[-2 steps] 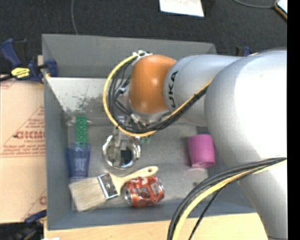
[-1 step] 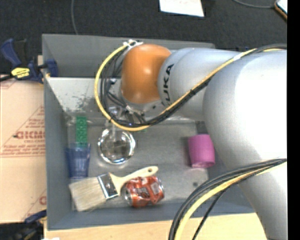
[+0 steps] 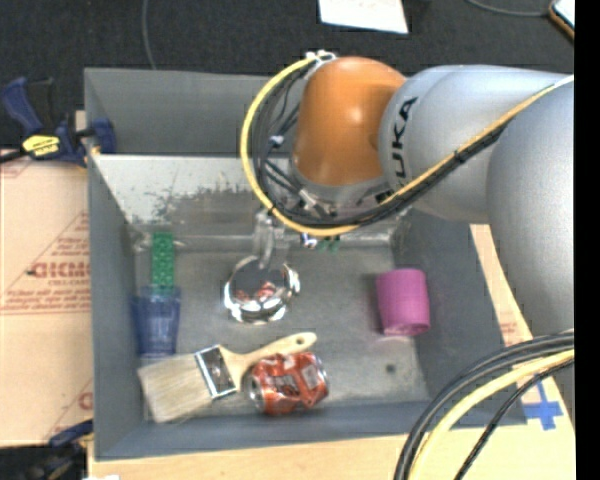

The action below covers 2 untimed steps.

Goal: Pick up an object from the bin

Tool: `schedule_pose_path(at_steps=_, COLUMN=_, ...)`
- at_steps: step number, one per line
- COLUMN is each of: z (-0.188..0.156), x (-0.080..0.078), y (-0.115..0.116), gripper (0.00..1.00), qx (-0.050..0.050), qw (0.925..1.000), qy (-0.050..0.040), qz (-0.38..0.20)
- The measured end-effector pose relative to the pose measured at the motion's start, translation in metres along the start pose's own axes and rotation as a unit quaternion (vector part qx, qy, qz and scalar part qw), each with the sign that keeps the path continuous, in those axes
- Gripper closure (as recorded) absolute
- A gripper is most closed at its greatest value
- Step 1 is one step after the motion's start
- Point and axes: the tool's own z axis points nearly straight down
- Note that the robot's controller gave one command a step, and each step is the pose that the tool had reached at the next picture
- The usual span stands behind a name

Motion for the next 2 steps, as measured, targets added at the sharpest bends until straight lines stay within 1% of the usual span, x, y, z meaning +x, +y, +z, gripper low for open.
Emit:
schedule_pose_path(at_steps=1, z=0.008, x=-0.009, y=0.003, gripper=1.00, qx=0.001, qw=0.9997, qy=-0.0107, qz=-0.024)
schedule_pose_path(at_steps=2, z=0.027, x=-0.003, y=0.008, gripper=1.00, qx=0.001, qw=0.9929, qy=0.0016, qz=-0.119)
